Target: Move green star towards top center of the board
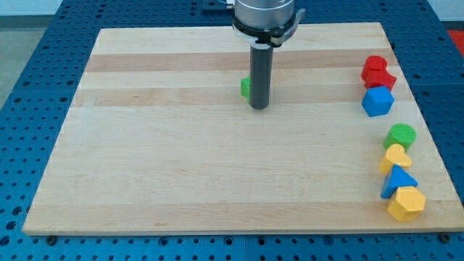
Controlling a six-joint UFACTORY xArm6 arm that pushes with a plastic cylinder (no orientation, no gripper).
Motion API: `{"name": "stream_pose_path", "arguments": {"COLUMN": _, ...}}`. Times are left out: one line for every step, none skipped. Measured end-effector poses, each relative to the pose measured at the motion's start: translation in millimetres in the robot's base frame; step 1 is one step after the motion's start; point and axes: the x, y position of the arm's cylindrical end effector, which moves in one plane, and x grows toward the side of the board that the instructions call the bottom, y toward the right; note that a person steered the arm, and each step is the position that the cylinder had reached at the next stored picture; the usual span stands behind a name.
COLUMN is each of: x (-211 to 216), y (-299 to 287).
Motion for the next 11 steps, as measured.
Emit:
{"name": "stream_pose_path", "arguments": {"x": -8, "y": 2}}
{"name": "stream_pose_path", "arguments": {"x": -20, "y": 1}}
{"name": "stream_pose_path", "arguments": {"x": -38, "y": -6}}
{"name": "stream_pose_path", "arguments": {"x": -49, "y": -7}}
{"name": "stream_pose_path", "arguments": {"x": -53, "y": -20}}
{"name": "stream_pose_path", "arguments": {"x": -53, "y": -39}}
{"name": "stream_pose_path", "arguments": {"x": -57, "y": -44}}
{"name": "stream_pose_path", "arguments": {"x": -69, "y": -44}}
{"name": "stream_pose_path", "arguments": {"x": -80, "y": -36}}
{"name": "stream_pose_path", "arguments": {"x": -90, "y": -28}}
{"name": "stream_pose_path", "arguments": {"x": -98, "y": -28}}
